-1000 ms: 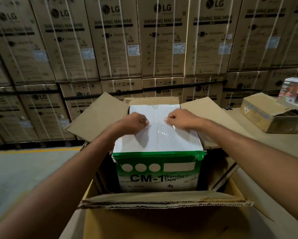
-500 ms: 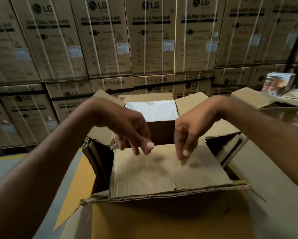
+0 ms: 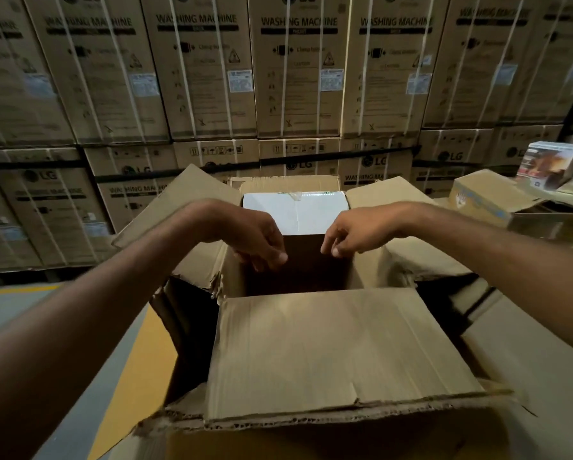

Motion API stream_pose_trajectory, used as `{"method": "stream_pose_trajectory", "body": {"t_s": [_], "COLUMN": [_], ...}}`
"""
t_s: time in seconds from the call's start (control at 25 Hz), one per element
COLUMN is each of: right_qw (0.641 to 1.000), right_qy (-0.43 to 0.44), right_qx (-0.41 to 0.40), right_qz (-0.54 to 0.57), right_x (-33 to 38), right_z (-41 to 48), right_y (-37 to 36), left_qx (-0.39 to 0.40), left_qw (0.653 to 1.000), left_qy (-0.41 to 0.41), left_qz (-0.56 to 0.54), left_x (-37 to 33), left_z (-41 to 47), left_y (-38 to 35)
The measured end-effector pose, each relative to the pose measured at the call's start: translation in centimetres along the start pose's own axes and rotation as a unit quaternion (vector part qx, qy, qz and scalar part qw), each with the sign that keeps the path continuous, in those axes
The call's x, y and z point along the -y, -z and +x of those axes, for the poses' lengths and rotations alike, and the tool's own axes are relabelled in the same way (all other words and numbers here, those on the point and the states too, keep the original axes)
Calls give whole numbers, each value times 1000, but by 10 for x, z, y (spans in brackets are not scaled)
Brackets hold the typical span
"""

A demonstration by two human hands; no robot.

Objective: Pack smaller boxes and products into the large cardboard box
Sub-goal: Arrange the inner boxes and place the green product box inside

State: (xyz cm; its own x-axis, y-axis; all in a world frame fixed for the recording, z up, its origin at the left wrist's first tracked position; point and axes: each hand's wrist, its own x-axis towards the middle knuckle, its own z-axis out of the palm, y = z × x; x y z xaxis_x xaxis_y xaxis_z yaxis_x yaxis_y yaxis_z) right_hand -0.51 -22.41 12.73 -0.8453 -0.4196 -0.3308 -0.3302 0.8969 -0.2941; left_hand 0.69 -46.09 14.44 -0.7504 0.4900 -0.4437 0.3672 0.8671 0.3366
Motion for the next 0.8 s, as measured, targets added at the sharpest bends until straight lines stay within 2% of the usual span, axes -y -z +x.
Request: {"method": "stream_pose_trajectory", "body": {"t_s": [0.12, 0.2, 0.28, 0.36, 0.44, 0.52, 0.64, 0.72, 0.8], "right_qw": [990, 984, 977, 972, 968, 958, 925, 925, 933], "right_qy": [-21, -26, -25, -8, 11, 21, 22, 18, 4], "right_qx": [54, 89, 89, 47, 1, -92, -257, -299, -301], "right_qz": [-125, -155, -190, -230, -250, -270, -280, -232, -196], "right_x": [-5, -10, -19, -30, -40, -46, -53, -60, -68], "right_z": [55, 89, 117, 127, 125, 119, 126, 141, 166], "right_y": [-12, -25, -34, -39, -37, -32, -4, 23, 40], "left_qx": [30, 51, 67, 54, 4, -50, -118, -157, -221], "left_qw": [993, 986, 978, 965, 957, 951, 936, 939, 932], "left_qy": [54, 84, 120, 135, 129, 121, 136, 141, 135], "left_qz": [98, 135, 159, 217, 258, 282, 302, 271, 254], "left_x": [24, 40, 55, 69, 74, 72, 72, 76, 81], "left_z": [65, 108, 139, 156, 164, 160, 154, 159, 170], "left_y": [-3, -6, -11, -16, -15, -5, 30, 59, 85]}}
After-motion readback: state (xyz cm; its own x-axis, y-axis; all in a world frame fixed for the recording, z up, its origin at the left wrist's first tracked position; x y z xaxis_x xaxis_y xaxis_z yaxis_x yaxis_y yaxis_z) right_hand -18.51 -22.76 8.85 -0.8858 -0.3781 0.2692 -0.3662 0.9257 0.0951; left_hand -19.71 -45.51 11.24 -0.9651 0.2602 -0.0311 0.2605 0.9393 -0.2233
